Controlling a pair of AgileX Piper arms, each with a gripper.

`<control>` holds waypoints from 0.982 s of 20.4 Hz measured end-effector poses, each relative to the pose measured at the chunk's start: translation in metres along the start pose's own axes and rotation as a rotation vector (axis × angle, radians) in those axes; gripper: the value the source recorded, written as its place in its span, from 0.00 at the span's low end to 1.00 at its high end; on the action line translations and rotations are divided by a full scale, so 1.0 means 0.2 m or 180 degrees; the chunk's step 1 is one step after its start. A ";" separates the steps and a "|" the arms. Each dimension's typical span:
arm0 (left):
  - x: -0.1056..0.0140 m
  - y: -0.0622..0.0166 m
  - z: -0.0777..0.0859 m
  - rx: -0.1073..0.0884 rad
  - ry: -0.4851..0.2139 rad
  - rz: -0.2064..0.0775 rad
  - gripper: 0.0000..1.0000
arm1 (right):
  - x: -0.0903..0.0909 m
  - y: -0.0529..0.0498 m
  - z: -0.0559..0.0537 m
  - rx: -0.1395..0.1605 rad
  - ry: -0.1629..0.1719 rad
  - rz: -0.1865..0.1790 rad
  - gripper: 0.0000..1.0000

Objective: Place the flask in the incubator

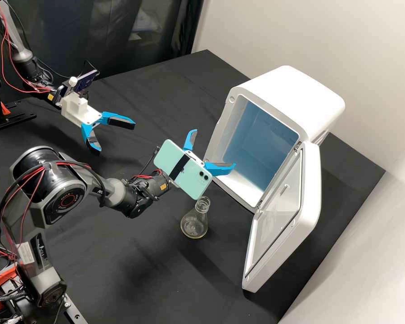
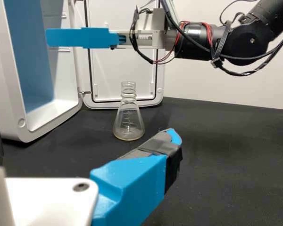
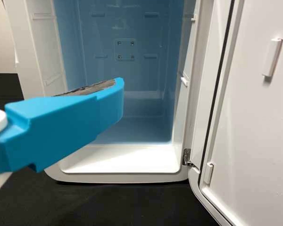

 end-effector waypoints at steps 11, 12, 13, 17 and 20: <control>-0.01 0.015 -0.02 0.0010 0.0047 0.0035 1.00 | -0.05 0.01 0.04 0.0060 0.0124 0.0079 1.00; -0.01 0.020 -0.02 0.0022 0.0035 0.0042 1.00 | -0.09 0.02 0.07 0.0065 0.0137 0.0099 1.00; -0.02 0.024 -0.01 0.0032 0.0027 0.0052 1.00 | -0.11 0.02 0.10 0.0068 0.0128 0.0122 1.00; -0.02 0.049 0.00 0.0069 0.0009 0.0118 1.00 | -0.24 0.01 0.23 0.0106 -0.0062 0.0029 1.00; -0.02 0.052 0.00 0.0071 -0.0001 0.0137 1.00 | -0.32 -0.02 0.28 0.0081 -0.0195 -0.0122 1.00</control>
